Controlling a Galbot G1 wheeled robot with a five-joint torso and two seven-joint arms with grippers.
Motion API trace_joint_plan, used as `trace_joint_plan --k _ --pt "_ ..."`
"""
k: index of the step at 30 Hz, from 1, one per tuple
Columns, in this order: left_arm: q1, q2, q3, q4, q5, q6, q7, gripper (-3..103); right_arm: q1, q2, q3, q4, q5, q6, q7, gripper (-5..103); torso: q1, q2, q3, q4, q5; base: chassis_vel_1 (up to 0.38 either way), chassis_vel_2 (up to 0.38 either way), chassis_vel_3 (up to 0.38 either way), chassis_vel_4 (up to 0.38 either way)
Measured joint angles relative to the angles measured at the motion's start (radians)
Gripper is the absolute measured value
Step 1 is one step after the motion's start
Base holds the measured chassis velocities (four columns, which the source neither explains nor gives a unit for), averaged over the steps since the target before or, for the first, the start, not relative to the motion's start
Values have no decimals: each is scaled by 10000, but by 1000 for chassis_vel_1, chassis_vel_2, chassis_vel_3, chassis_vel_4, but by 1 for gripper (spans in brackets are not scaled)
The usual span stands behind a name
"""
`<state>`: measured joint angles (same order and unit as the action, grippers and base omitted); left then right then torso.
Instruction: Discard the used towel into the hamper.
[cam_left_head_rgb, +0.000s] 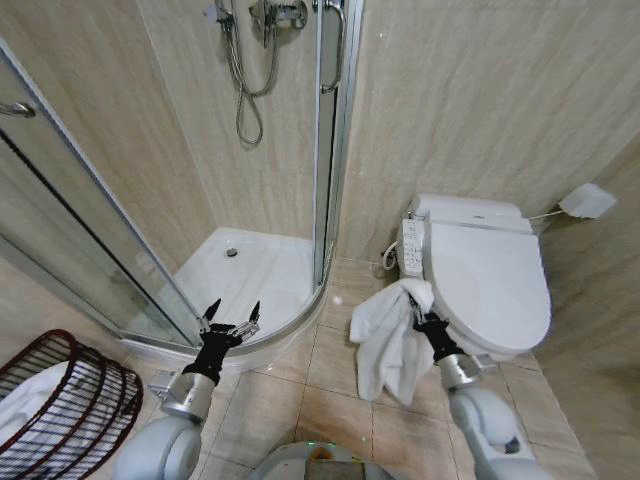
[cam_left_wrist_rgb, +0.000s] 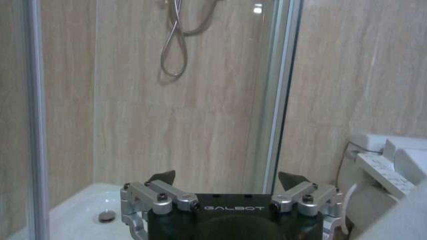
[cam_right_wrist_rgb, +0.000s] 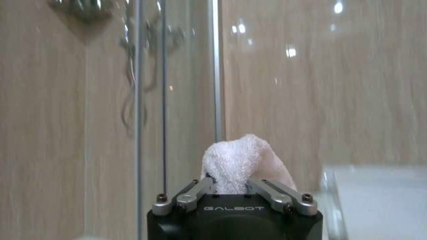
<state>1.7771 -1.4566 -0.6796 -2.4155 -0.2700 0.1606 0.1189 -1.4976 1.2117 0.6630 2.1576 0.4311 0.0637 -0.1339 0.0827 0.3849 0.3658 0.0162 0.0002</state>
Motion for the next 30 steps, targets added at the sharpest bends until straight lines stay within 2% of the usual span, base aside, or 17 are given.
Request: trace_joint_plan --k 9,14,18,23,30 --pt "0 0 0 0 0 0 0 100 763 -710 216 2226 667 -796 1019 10 0 0 0 1 -2 0 0 0 0" --pt "0 0 0 0 0 0 0 100 1005 -1000 360 2688 949 -924 1279 10 0 0 0 1 -1 0 0 0 0" --pt "0 0 0 0 0 0 0 100 1364 -1511 852 3284 1478 -1138 1481 10 2 3 2 0 0 0 0 0 0" --pt "0 0 0 0 0 0 0 100 1771 -2013 1488 3521 2142 -1312 1685 10 50 130 78 2 -1 0 0 0 0" --pt "0 0 0 0 0 0 0 100 1861 -2347 2049 3515 2641 -1394 1763 10 154 406 249 2 0 0 0 0 0"
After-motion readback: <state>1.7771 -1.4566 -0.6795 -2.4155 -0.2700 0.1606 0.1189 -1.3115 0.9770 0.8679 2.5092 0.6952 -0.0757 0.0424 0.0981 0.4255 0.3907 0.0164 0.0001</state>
